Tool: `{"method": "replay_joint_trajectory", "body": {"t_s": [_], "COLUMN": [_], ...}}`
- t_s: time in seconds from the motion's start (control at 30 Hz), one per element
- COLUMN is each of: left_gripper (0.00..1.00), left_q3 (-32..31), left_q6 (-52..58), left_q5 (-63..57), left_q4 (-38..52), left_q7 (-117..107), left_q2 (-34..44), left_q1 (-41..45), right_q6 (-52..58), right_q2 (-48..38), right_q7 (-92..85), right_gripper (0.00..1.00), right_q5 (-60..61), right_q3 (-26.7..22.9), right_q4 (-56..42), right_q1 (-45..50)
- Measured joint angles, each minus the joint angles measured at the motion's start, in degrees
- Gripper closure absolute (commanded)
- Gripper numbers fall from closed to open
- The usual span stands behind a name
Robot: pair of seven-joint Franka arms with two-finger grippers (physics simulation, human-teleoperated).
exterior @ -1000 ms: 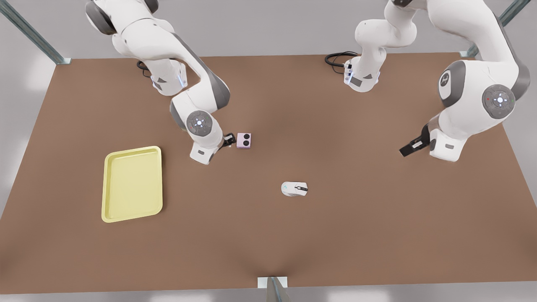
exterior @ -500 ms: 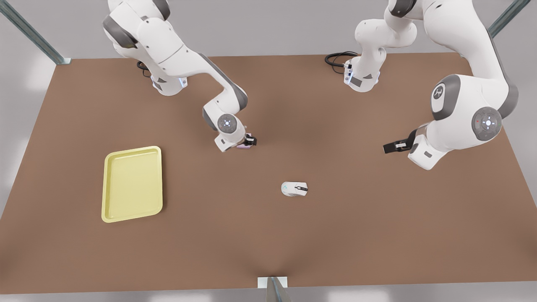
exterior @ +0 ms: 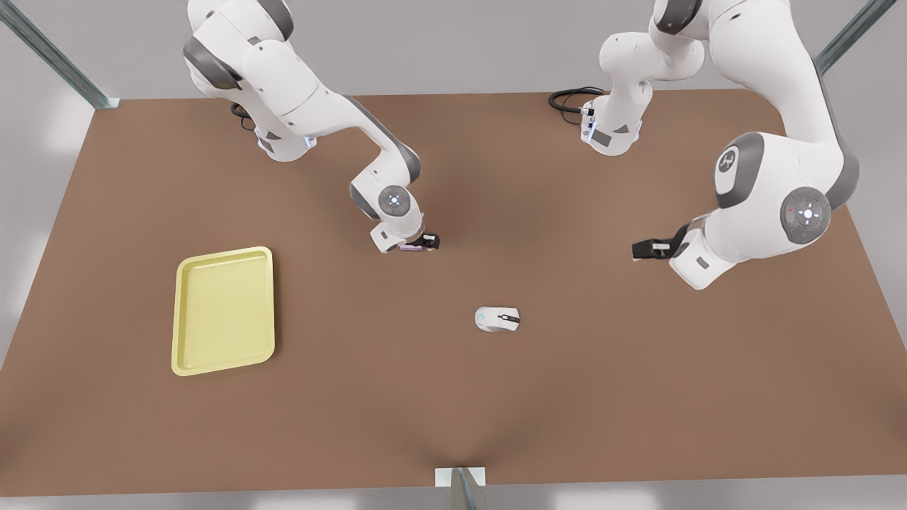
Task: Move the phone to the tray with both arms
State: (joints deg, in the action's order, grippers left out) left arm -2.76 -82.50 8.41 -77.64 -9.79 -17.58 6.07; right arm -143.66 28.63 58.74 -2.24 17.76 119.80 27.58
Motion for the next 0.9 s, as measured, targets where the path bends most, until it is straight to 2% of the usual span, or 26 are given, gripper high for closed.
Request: {"method": "replay_joint_trajectory", "body": {"t_s": [0.4,0.9], "left_gripper": [0.00,0.00], "left_q3": [0.1,0.5], "left_q6": [-1.1,-1.3], "left_q5": [0.1,-0.2], "left_q4": [0.0,-0.1], "left_q7": [2.5,3.8], "left_q2": [-1.1,1.0], "left_q1": [0.0,0.0], "right_q6": [0.0,-1.0], "right_q2": [-0.3,1.1], "right_q7": [-1.5,-8.7], "right_gripper": [0.00,0.00], "right_q5": [-1.4,-1.4], "right_q3": [0.5,0.4], "right_q4": [2.2,3.0], "right_q1": [1.3,0.8]}}
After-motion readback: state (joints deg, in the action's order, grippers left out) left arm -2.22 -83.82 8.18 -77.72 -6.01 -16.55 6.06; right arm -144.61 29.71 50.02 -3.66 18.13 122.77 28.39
